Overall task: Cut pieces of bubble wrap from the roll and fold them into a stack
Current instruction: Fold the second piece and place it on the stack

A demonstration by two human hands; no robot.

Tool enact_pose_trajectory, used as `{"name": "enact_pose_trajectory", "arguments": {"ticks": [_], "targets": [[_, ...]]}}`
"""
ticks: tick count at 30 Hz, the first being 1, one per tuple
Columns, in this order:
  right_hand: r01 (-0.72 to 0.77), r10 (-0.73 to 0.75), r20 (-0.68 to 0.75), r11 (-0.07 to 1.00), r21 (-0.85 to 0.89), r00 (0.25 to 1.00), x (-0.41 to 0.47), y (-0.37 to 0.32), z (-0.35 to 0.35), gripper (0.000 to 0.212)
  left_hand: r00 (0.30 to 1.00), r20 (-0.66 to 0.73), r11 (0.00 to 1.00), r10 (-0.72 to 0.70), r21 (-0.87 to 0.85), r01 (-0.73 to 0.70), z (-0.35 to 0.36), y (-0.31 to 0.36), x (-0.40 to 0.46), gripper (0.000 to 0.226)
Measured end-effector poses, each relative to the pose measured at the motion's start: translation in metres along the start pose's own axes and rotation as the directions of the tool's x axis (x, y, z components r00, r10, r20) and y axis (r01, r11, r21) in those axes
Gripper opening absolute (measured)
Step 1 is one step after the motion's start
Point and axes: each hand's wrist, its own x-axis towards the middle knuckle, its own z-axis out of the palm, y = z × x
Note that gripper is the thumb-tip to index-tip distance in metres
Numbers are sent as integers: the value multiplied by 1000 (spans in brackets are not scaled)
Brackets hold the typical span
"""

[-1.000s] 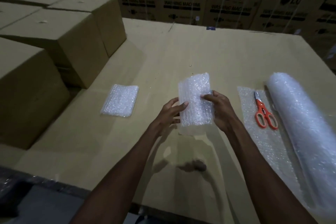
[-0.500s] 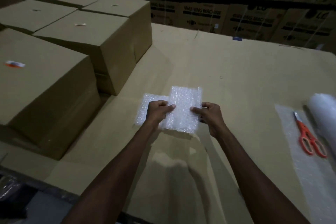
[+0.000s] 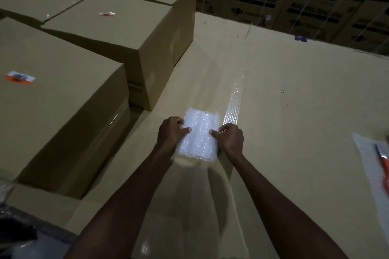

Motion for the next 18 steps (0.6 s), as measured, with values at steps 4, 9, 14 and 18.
{"name": "enact_pose_trajectory", "arguments": {"ticks": [4, 9, 14, 18], "targets": [[62, -64, -18, 992, -113, 998, -6, 3, 1, 38, 992, -6, 986, 124, 114, -123, 4, 0, -6, 58], [269, -277, -14, 943, -196, 961, -23, 14, -22, 48, 917, -56, 893, 395, 256, -369, 9, 19, -22, 53], [419, -418, 69, 856, -304, 906, -39, 43, -67, 53, 784, 81, 708, 615, 381, -595, 41, 43, -52, 57], [382, -397, 42, 841, -384, 917, -55, 84, -104, 56, 698, 230, 574, 678, 428, -698, 83, 68, -77, 64]]}}
